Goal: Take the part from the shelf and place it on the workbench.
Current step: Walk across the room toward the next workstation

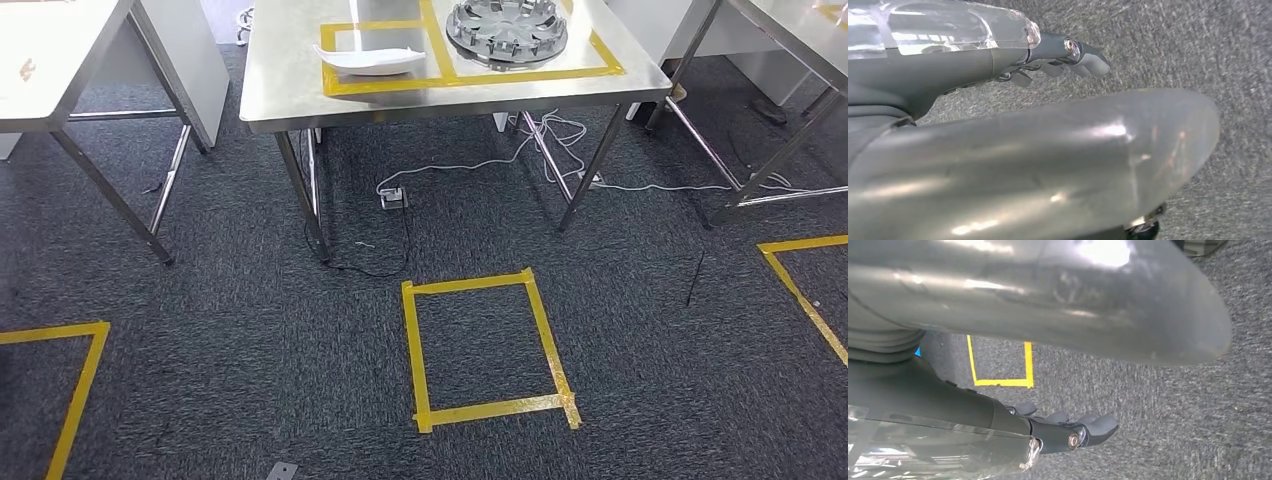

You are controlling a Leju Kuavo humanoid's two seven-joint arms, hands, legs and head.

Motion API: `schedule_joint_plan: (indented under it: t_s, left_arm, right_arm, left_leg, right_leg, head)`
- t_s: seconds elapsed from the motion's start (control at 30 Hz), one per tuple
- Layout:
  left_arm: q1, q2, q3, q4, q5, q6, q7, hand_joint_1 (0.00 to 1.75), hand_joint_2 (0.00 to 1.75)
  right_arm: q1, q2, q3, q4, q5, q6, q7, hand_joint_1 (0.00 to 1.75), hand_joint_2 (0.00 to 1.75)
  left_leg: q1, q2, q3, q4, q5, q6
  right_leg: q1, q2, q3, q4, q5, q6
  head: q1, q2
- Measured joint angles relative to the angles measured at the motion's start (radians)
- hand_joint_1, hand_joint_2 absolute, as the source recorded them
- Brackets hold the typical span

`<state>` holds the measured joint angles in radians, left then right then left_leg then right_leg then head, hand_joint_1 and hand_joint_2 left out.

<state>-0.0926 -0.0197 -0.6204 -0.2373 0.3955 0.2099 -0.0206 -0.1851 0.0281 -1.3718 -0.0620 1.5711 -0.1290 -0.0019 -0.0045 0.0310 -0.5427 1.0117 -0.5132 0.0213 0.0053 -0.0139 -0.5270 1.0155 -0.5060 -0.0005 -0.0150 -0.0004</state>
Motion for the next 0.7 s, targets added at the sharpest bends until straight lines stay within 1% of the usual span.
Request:
schedule_joint_plan:
  t_s: [0.03,0.07,0.1,0.13,0.17,0.2,0.23,0.27,0.3,0.33,0.37,0.4,0.43,0.47,0.5,0.53,0.6,0.63,0.67,0.7]
  left_arm:
    - [0.0,-0.001,0.0,0.0,0.001,0.0,0.0,0.0,0.0]
    - [0.0,-0.002,0.0,0.0,0.002,0.0,0.0,0.0,0.0]
    - [0.0,-0.002,0.0,0.0,0.002,0.0,0.0,0.0,0.0]
    - [-0.001,-0.002,0.0,0.0,0.003,0.0,0.0,0.0,0.0]
    - [-0.001,-0.002,0.0,0.0,0.003,0.0,0.0,0.0,0.0]
    - [-0.001,-0.002,0.0,0.0,0.004,0.001,0.0,0.0,0.0]
    - [-0.001,-0.002,0.0,0.0,0.004,0.001,0.0,0.0,0.0]
    - [0.0,-0.002,0.0,0.0,0.005,0.001,0.0,0.0,0.0]
    - [0.001,-0.002,0.0,0.001,0.006,0.001,0.0,0.0,0.0]
    - [0.001,-0.002,0.0,0.001,0.007,0.001,0.001,0.0,0.0]
    - [0.002,-0.002,-0.001,0.001,0.007,0.001,0.002,0.0,0.0]
    - [0.002,-0.001,-0.001,0.002,0.008,0.0,0.004,0.0,0.0]
    - [0.002,0.0,-0.001,0.002,0.008,0.0,0.008,0.0,0.0]
    - [0.001,0.001,-0.002,0.002,0.008,0.0,0.013,0.0,0.0]
    - [0.001,0.003,-0.004,0.002,0.008,-0.001,0.018,0.0,0.0]
    - [0.0,0.005,-0.006,0.002,0.008,-0.001,0.025,0.0,0.0]
    - [0.0,0.012,-0.009,0.002,0.01,-0.001,0.038,0.0,0.0]
    - [0.001,0.017,-0.009,0.003,0.01,-0.001,0.043,0.0,0.0]
    - [0.0,0.021,-0.01,0.003,0.011,-0.001,0.046,0.0,0.0]
    - [0.0,0.025,-0.012,0.003,0.012,0.0,0.048,0.0,0.0]
  right_arm:
    - [-0.001,-0.001,0.0,0.0,0.0,0.0,0.0,0.0,0.0]
    - [0.0,-0.002,0.0,0.0,0.0,-0.001,0.0,0.0,0.0]
    - [0.001,-0.003,0.0,0.0,0.0,-0.001,0.0,0.0,0.0]
    - [0.001,-0.004,0.0,0.0,0.0,-0.001,0.0,0.0,0.0]
    - [0.001,-0.004,0.0,0.0,0.0,-0.001,0.0,0.0,0.0]
    - [-0.001,-0.004,0.0,0.0,0.0,-0.001,0.0,0.0,0.0]
    - [-0.002,-0.004,0.0,0.0,0.0,-0.001,0.0,0.0,0.0]
    - [-0.002,-0.004,0.0,0.0,0.0,-0.001,0.0,0.0,0.0]
    - [0.0,-0.004,0.0,0.0,0.0,-0.001,0.0,0.0,0.0]
    - [0.001,-0.004,0.0,0.0,0.0,-0.001,0.0,0.0,0.0]
    - [0.002,-0.004,0.0,0.0,0.0,-0.001,0.0,0.0,0.0]
    - [0.002,-0.004,0.0,0.0,0.0,-0.001,0.0,0.0,0.0]
    - [0.002,-0.003,0.0,0.0,0.0,-0.001,0.0,0.0,0.0]
    - [0.001,-0.002,0.0,0.0,0.0,0.0,0.0,0.0,0.0]
    - [0.0,-0.002,0.0,0.0,0.0,0.0,0.001,0.0,0.0]
    - [0.0,-0.001,0.0,0.0,0.0,0.002,0.001,0.0,0.0]
    - [0.001,0.002,0.0,0.0,0.0,0.006,0.002,0.0,0.0]
    - [0.002,0.004,0.0,0.001,0.0,0.008,0.002,0.0,0.0]
    - [0.003,0.007,0.0,0.001,0.0,0.01,0.002,0.0,0.0]
    - [0.002,0.01,0.0,0.001,0.0,0.01,0.002,0.0,0.0]
  left_leg:
    - [0.0,0.002,-0.002,0.0,0.001,-0.003]
    - [0.001,0.004,-0.003,-0.001,0.003,-0.007]
    - [0.001,0.004,-0.003,-0.001,0.002,-0.013]
    - [0.002,-0.002,-0.003,0.003,-0.004,-0.018]
    - [0.003,-0.011,-0.01,0.022,-0.02,-0.023]
    - [0.004,-0.022,-0.026,0.06,-0.048,-0.029]
    - [0.007,-0.032,-0.052,0.116,-0.081,-0.034]
    - [0.009,-0.035,-0.082,0.181,-0.112,-0.038]
    - [0.012,-0.035,-0.107,0.233,-0.13,-0.042]
    - [0.014,-0.035,-0.119,0.256,-0.129,-0.045]
    - [0.016,-0.034,-0.113,0.242,-0.107,-0.048]
    - [0.019,-0.035,-0.089,0.194,-0.071,-0.051]
    - [0.022,-0.04,-0.058,0.131,-0.038,-0.053]
    - [0.024,-0.047,-0.03,0.075,-0.017,-0.054]
    - [0.024,-0.053,-0.013,0.039,-0.009,-0.051]
    - [0.023,-0.058,-0.007,0.024,-0.012,-0.045]
    - [0.021,-0.053,-0.01,0.023,-0.012,-0.029]
    - [0.022,-0.049,-0.01,0.022,-0.01,-0.023]
    - [0.022,-0.045,-0.011,0.021,-0.008,-0.017]
    - [0.023,-0.04,-0.011,0.019,-0.007,-0.012]
  right_leg:
    - [0.004,-0.003,0.007,-0.018,-0.001,-0.006]
    - [0.005,-0.002,0.006,-0.022,0.0,-0.008]
    - [0.004,0.0,0.008,-0.029,0.004,-0.011]
    - [0.002,0.001,0.012,-0.038,0.01,-0.013]
    - [-0.001,0.002,0.015,-0.047,0.016,-0.016]
    - [-0.005,0.003,0.017,-0.055,0.022,-0.018]
    - [-0.005,0.005,0.015,-0.057,0.025,-0.02]
    - [-0.005,0.006,0.012,-0.056,0.026,-0.021]
    - [-0.005,0.009,0.01,-0.054,0.026,-0.021]
    - [-0.005,0.012,0.008,-0.05,0.025,-0.02]
    - [-0.007,0.015,0.007,-0.046,0.023,-0.018]
    - [-0.009,0.02,0.006,-0.039,0.02,-0.014]
    - [-0.011,0.024,0.005,-0.032,0.016,-0.009]
    - [-0.011,0.028,0.002,-0.021,0.01,-0.002]
    - [-0.011,0.033,-0.003,-0.013,0.006,0.004]
    - [-0.011,0.037,-0.008,-0.007,0.004,0.01]
    - [-0.012,0.044,-0.014,-0.006,0.006,0.018]
    - [-0.014,0.042,-0.016,-0.003,0.002,0.023]
    - [-0.015,0.038,-0.023,0.015,-0.011,0.027]
    - [-0.015,0.032,-0.04,0.053,-0.037,0.032]
  head:
    - [0.0,0.0]
    - [0.001,0.0]
    - [0.003,0.0]
    - [0.003,0.0]
    - [0.002,0.0]
    - [0.0,0.0]
    - [-0.004,0.0]
    - [-0.007,0.0]
    - [-0.009,0.0]
    - [-0.01,0.0]
    - [-0.01,0.0]
    - [-0.011,0.0]
    - [-0.012,0.0]
    - [-0.015,0.0]
    - [-0.016,0.0]
    - [-0.016,0.0]
    - [-0.014,0.0]
    - [-0.013,0.0]
    - [-0.011,0.0]
    - [-0.008,0.0]
